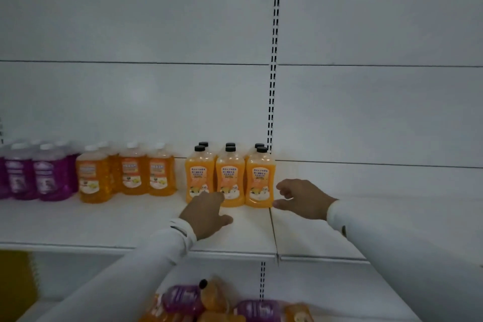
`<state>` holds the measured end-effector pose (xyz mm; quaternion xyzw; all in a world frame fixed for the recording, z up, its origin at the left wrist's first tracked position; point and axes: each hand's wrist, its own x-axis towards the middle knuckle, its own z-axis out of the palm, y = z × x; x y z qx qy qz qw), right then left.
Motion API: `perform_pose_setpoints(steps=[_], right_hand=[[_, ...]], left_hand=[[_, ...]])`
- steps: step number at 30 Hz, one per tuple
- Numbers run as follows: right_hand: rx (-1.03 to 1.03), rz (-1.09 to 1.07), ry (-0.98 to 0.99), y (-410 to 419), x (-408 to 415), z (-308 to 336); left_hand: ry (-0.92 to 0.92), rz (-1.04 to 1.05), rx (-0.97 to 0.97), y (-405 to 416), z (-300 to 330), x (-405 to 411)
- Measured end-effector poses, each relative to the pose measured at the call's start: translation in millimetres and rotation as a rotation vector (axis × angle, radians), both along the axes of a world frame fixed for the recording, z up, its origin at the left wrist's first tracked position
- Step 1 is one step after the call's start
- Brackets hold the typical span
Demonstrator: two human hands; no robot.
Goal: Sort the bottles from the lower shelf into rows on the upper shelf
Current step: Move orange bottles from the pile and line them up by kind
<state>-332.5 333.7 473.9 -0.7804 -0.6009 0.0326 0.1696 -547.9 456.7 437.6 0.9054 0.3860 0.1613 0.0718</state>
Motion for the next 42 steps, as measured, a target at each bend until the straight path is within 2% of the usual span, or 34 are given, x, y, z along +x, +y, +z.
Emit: perform_pose_setpoints(steps=[6, 15, 26, 33, 39, 42], right_hand=[[-0.029, 0.202, 0.040, -56, -19, -24], [-0.258, 0.414, -0.071, -101, -58, -116], [-0.462, 0.335, -0.033, -69, -71, -247], [-0.531, 0.218, 0.023, -37, -86, -286], [-0.522, 0.066, 0.108, -34, -94, -317], [-0.583, 0.029, 0.141, -39, -90, -331]], left_hand=[[0.008, 0.001, -0.029, -88, -13, -29], [0.205, 0.058, -0.104, -161, -98, -62], [0.314, 0.088, -0.327, -143, -199, -88], [0.327, 0.054, -0.345, -96, -247, -106], [0.409, -0.031, -0.391, -47, -292, -112], [0.463, -0.075, -0.399, -38, -311, -110]])
